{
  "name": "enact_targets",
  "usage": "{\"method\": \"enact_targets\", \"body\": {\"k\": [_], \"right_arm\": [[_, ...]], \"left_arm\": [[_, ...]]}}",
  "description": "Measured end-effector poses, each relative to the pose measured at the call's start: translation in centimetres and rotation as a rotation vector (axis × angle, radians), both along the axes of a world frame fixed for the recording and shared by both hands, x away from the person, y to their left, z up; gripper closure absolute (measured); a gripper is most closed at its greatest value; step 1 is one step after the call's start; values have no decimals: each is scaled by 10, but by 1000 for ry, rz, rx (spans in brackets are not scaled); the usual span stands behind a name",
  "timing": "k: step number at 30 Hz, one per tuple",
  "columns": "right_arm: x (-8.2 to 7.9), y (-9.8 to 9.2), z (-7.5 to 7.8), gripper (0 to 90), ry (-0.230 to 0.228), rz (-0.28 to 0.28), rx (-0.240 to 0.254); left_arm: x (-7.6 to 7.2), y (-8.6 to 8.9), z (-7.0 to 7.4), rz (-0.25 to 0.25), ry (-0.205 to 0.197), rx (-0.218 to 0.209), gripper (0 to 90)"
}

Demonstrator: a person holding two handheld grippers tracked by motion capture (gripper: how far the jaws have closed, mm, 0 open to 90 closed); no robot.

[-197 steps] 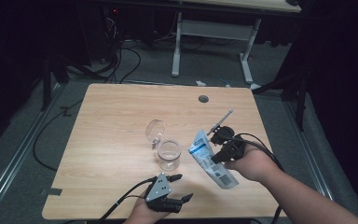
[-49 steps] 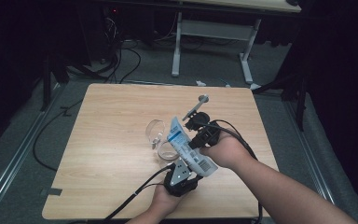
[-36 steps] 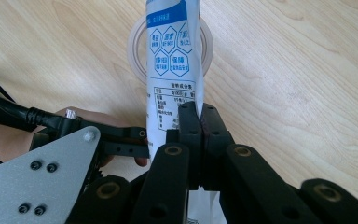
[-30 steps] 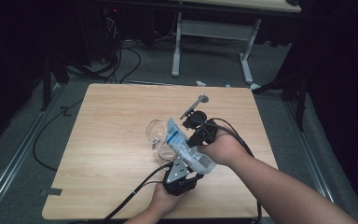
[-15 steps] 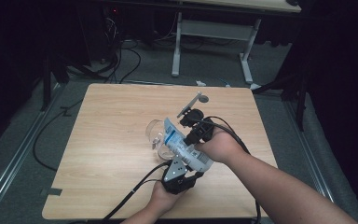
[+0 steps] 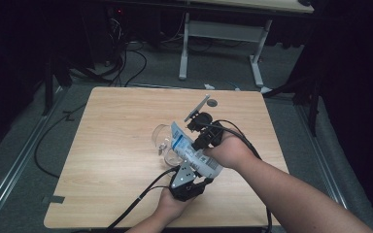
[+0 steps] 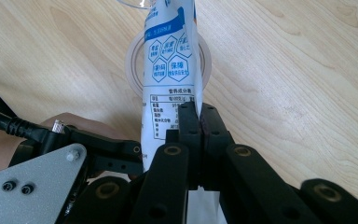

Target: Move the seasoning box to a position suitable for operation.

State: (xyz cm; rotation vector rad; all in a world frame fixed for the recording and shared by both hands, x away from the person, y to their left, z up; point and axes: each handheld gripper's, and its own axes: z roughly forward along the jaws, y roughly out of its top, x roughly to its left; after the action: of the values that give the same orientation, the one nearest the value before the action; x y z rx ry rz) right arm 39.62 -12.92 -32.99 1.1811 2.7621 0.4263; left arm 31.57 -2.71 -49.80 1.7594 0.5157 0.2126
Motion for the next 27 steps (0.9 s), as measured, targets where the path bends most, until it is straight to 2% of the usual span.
{"method": "enact_targets", "body": {"k": [9,17,27], "right_arm": [[-1,0,0,895,-6,2,3],[1,-1,-1,896,5,6,7],[1,2,4,897,3,6,9]], "left_arm": [[1,-2,1,-5,-7,2,703],[1,-2,0,-14,-6,1,702],[3,0,2,-15,-9,2,691]]}}
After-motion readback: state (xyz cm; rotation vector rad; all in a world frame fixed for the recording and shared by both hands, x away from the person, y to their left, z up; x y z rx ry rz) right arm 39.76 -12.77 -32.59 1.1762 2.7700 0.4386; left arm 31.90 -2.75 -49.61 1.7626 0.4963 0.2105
